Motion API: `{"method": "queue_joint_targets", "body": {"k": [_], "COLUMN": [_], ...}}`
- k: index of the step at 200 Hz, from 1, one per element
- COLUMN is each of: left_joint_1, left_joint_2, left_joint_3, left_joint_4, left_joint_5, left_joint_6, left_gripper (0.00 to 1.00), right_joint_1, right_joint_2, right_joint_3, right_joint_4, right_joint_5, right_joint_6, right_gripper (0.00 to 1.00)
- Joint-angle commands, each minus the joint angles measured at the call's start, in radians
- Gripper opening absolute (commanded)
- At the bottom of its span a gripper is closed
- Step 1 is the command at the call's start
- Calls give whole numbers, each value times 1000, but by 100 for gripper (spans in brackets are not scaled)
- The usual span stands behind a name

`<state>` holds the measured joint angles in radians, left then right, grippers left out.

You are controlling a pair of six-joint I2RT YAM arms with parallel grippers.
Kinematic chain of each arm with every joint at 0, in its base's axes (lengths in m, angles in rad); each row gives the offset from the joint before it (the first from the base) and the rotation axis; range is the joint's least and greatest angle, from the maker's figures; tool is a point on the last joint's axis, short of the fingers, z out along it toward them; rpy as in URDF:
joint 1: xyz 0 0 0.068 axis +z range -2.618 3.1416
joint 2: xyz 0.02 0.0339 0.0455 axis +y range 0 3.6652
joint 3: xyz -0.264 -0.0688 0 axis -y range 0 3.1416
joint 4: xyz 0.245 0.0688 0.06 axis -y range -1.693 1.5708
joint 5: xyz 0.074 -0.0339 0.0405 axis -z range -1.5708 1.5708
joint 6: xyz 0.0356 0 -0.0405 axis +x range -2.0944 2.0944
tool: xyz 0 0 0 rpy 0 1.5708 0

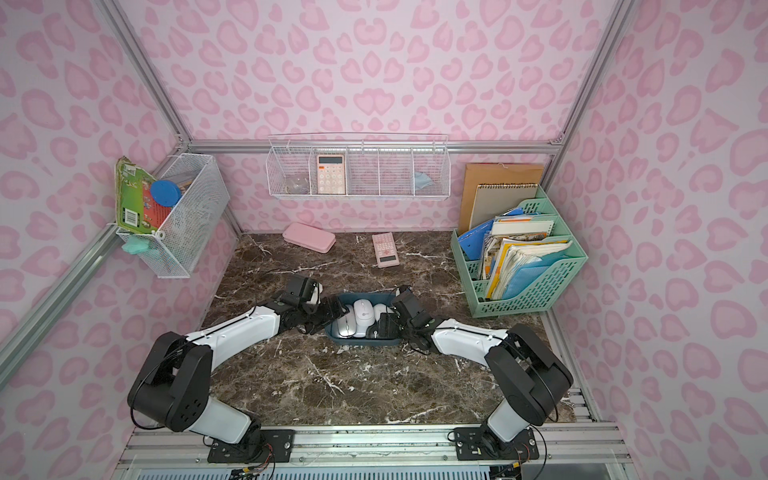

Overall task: Take out the mouse from the storage box
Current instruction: Move the storage box to the center of the board.

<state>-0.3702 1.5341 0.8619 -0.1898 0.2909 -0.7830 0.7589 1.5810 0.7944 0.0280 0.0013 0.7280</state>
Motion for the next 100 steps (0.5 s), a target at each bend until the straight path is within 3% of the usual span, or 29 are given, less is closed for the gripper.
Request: {"method": "queue_joint_targets", "body": {"k": [1, 63, 100], "left_joint_1": [-2, -15, -32], "left_joint_2": [-19, 16, -12], "left_joint_3": [-6, 7, 14], "left_joint_4": [6, 50, 8], "left_joint_5": [-19, 36, -10], "left_joint_6": [-5, -30, -9], "left_gripper": [85, 84, 85], "right_joint_1": [-7, -33, -26], "right_joint_2": [-19, -61, -100], "right_joint_3": [-2, -24, -1], "right_joint_4": [-19, -49, -110], "right_joint_5": [29, 66, 137], "right_joint_6": [-32, -49, -68], "right_gripper": [92, 93, 93]}}
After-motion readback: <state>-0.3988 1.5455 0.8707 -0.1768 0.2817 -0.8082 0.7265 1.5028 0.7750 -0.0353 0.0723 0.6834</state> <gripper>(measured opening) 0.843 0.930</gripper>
